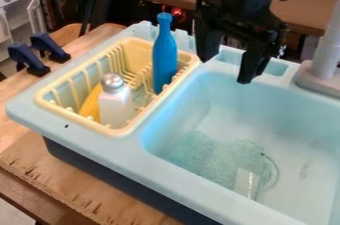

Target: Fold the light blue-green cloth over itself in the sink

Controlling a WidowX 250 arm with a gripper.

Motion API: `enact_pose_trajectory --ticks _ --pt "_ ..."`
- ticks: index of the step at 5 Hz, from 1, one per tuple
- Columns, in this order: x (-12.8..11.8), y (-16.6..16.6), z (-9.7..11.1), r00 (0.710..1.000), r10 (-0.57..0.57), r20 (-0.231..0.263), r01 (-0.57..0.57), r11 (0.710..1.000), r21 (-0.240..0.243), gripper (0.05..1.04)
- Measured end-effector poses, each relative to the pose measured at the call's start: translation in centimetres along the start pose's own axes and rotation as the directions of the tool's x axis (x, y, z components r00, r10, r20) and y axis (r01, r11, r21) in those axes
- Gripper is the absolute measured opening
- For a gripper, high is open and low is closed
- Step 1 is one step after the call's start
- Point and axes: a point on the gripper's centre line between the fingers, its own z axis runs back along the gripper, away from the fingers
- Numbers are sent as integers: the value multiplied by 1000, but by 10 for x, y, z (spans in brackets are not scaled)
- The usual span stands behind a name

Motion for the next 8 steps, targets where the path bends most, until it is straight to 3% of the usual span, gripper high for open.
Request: enact_pose_trajectory --ticks 1,2,4,6,7,8 --pt "-3 -2 -12 1000 3 -30 -3 1000 2 1001" --pt "-15 -21 -30 997 71 -8 -71 997 5 1001" --pt "-24 -41 -42 996 87 17 -87 996 -32 1001" --pt "-38 -36 -61 983 169 -63 -173 984 -50 1001" --pt "-47 -38 -74 962 218 -166 -227 973 -36 1001" --pt "-50 -41 -83 962 200 -187 -210 977 -37 1001"
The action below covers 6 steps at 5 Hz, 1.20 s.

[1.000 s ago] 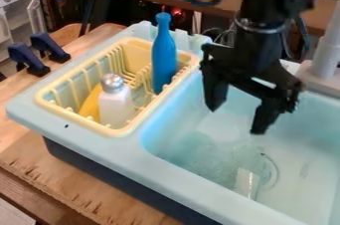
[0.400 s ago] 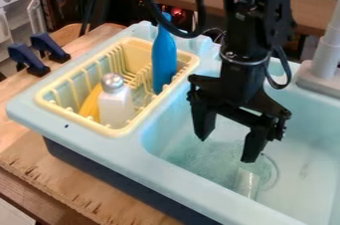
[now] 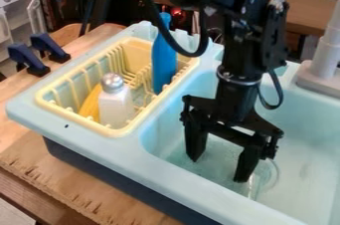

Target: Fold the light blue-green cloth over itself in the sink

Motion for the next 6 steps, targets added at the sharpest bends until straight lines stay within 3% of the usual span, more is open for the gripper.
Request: enact_pose_trajectory --ticks 2,4,6 --pt "6 4 -17 997 -41 -63 42 999 20 1001" --pt "22 22 -21 994 -97 -50 97 995 5 1001" --pt "66 25 8 952 -278 125 266 958 105 1001"
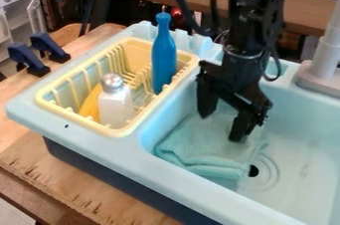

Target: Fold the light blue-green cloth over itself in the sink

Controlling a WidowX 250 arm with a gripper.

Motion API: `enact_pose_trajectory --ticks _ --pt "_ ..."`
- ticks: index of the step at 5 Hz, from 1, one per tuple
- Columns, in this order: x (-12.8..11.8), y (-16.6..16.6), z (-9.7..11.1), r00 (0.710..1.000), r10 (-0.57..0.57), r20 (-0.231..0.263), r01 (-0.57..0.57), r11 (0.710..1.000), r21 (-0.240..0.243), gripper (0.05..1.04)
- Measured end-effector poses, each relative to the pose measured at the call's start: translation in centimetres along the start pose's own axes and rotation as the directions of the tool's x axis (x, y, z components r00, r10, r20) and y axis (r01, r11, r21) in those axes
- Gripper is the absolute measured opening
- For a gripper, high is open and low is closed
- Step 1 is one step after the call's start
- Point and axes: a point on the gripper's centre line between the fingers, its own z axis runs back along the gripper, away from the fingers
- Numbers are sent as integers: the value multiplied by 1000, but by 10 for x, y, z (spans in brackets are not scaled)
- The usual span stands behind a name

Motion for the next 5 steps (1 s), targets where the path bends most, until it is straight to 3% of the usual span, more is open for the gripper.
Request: enact_pose_trajectory --ticks 2,3,4,5 --pt "4 -10 -7 998 -65 -2 65 998 -5 1001" --pt "-1 -13 2 999 -49 -8 49 999 -3 1001" --pt "-5 -13 50 993 -19 119 21 1000 -9 1001" --pt "-16 -12 99 972 2 237 10 999 -49 1001"
